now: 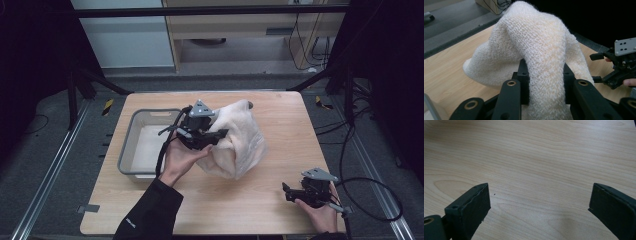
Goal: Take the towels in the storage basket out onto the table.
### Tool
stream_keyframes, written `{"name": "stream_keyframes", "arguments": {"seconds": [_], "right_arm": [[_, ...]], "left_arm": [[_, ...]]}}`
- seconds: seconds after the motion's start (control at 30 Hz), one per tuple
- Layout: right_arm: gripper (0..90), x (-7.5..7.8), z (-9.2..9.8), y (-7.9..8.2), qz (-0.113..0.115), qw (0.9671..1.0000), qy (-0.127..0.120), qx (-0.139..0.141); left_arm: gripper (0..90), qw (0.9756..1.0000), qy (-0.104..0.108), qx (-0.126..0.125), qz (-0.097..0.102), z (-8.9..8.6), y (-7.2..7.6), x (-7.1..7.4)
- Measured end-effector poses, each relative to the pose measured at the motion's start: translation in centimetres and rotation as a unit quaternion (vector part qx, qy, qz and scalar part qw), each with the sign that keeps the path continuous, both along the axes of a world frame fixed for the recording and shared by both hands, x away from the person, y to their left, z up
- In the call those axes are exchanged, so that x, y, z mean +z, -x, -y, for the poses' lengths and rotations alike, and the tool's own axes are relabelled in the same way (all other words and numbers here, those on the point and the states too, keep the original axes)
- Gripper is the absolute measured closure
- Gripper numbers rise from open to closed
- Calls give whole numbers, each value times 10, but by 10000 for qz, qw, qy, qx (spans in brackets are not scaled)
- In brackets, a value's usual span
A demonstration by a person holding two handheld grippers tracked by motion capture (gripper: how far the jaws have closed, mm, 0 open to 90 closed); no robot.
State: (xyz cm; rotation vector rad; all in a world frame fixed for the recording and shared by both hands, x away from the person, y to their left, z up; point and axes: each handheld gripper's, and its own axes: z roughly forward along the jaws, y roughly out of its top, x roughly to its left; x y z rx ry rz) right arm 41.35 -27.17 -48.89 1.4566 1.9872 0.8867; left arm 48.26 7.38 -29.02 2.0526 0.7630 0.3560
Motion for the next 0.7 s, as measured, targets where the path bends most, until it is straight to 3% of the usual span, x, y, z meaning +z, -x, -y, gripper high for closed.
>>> {"name": "stream_keyframes", "arguments": {"seconds": [0.3,0.7], "right_arm": [[34,0,0,0,-6,10000,-19,-6],[35,-1,1,0,-5,10000,-35,-22]], "left_arm": [[696,9998,-136,-94,-123,13,-4,-13],[694,9990,-259,-183,-308,30,-10,-41]]}}
